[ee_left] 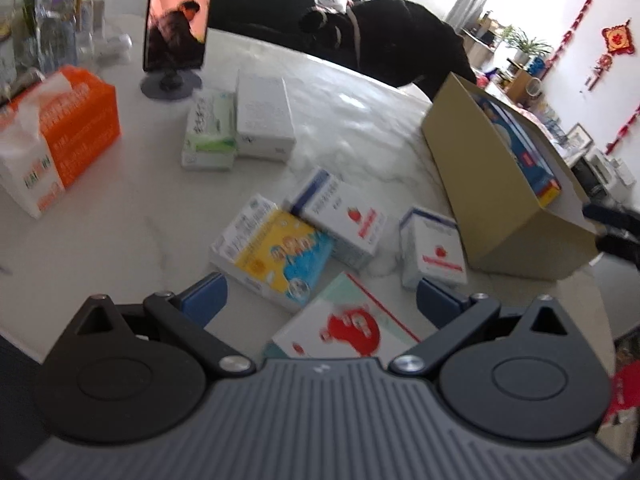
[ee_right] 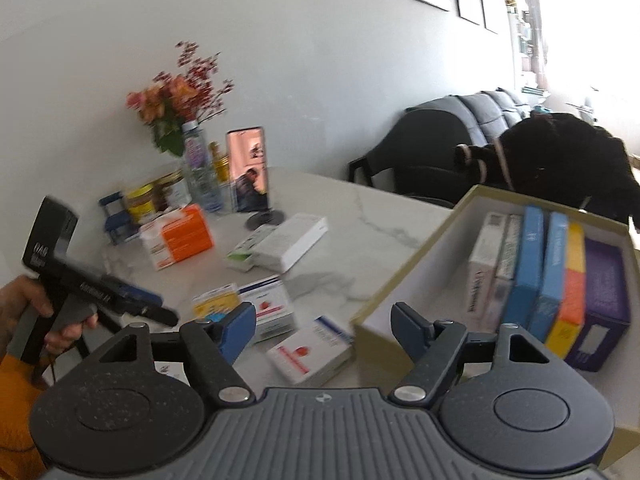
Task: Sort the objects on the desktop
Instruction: 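Move the left tool over the table toward the long white box, then lower the left tool and close it on the long white box, then lift the long white box with the left tool toward the right tool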
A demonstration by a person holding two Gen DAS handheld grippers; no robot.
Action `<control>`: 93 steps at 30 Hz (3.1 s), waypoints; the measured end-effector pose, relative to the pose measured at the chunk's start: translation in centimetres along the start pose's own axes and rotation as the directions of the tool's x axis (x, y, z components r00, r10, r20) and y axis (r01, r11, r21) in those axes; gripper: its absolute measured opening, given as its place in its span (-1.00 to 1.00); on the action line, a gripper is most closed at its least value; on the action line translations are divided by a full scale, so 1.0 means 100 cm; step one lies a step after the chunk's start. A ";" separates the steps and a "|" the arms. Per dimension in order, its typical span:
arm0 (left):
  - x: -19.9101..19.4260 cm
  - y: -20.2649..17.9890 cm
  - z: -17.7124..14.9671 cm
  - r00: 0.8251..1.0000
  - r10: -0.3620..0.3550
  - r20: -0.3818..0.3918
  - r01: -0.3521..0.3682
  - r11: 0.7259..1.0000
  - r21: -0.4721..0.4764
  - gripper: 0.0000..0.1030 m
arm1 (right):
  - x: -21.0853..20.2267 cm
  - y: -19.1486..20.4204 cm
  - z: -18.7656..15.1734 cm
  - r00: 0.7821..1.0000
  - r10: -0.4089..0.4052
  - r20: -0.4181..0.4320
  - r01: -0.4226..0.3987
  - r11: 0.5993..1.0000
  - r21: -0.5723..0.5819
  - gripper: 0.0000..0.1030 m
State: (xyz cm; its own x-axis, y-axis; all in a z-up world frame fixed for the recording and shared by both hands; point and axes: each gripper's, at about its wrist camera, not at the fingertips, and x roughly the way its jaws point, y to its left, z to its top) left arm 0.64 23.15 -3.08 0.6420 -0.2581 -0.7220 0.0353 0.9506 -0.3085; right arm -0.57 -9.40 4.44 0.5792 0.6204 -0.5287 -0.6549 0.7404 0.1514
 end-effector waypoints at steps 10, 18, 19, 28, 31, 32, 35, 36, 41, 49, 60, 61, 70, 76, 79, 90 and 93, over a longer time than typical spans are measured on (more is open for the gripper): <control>0.048 -0.023 0.052 0.987 0.139 0.084 -0.149 0.981 0.124 0.99 | -0.001 0.005 -0.005 1.000 0.008 0.006 -0.008 1.000 0.005 0.52; 0.107 -0.023 0.080 0.966 0.233 0.111 -0.249 0.953 0.171 0.95 | 0.000 -0.015 -0.007 1.000 -0.007 -0.004 0.007 0.999 0.036 0.56; 0.114 -0.022 0.083 0.962 0.251 0.110 -0.267 0.947 0.175 0.94 | 0.001 -0.017 -0.006 1.000 -0.010 -0.006 0.011 0.999 0.038 0.57; 0.143 -0.018 0.089 0.947 0.308 0.093 -0.320 0.933 0.167 0.81 | 0.007 -0.030 -0.006 1.000 -0.007 -0.015 0.008 0.998 0.057 0.58; 0.144 -0.020 0.089 0.941 0.324 0.102 -0.338 0.924 0.181 0.71 | 0.011 -0.032 -0.006 1.000 -0.005 -0.020 0.007 0.998 0.061 0.58; 0.144 -0.021 0.089 0.936 0.335 0.108 -0.350 0.918 0.188 0.61 | 0.012 -0.032 -0.006 1.000 -0.004 -0.021 0.006 0.998 0.063 0.58; 0.143 -0.023 0.087 0.921 0.369 0.123 -0.387 0.898 0.211 0.39 | 0.015 -0.033 -0.005 1.000 -0.002 -0.024 0.003 0.998 0.066 0.58; 0.143 -0.024 0.087 0.917 0.378 0.127 -0.398 0.890 0.221 0.36 | 0.016 -0.033 -0.005 1.000 -0.001 -0.024 0.002 0.998 0.067 0.58; 0.141 -0.027 0.085 0.912 0.384 0.143 -0.410 0.872 0.268 0.02 | 0.020 -0.030 -0.004 1.000 0.006 -0.027 -0.004 0.998 0.069 0.58; 0.141 -0.024 0.085 0.930 0.338 0.148 -0.365 0.899 0.241 0.51 | 0.019 -0.025 -0.002 1.000 0.007 -0.027 -0.005 0.998 0.058 0.59; 0.145 -0.032 0.092 0.946 0.284 0.157 -0.317 0.912 0.261 0.52 | 0.022 -0.027 -0.001 1.000 0.008 -0.029 -0.006 0.998 0.066 0.59; 0.146 -0.029 0.095 0.945 0.288 0.155 -0.320 0.912 0.257 0.53 | 0.022 -0.027 -0.001 1.000 0.008 -0.029 -0.007 0.998 0.066 0.59; 0.183 -0.007 0.137 0.939 0.335 0.081 -0.344 0.915 0.211 0.65 | 0.017 -0.032 0.004 1.000 0.001 -0.014 0.000 0.998 0.063 0.60; 0.201 -0.009 0.147 0.922 0.380 0.074 -0.386 0.892 0.235 0.52 | 0.019 -0.039 0.004 1.000 -0.009 -0.027 0.011 0.997 0.072 0.60; 0.205 -0.008 0.150 0.925 0.376 0.050 -0.377 0.897 0.232 0.20 | 0.021 -0.043 0.004 1.000 -0.012 -0.025 0.014 0.997 0.080 0.60; 0.197 -0.016 0.135 0.953 0.302 0.022 -0.298 0.925 0.235 0.24 | 0.027 -0.038 0.007 1.000 0.008 -0.015 -0.006 0.995 0.101 0.60; 0.195 -0.016 0.135 0.956 0.294 0.012 -0.289 0.934 0.211 0.17 | 0.029 -0.035 0.006 1.000 0.008 -0.020 -0.006 0.995 0.098 0.60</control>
State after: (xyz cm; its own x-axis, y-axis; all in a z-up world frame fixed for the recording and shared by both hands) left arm 23.39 18.96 -8.32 0.6330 0.0345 -0.7734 0.0084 0.9986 0.0514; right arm 3.69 -10.07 2.91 0.5642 0.6211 -0.5441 -0.6077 0.7584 0.2356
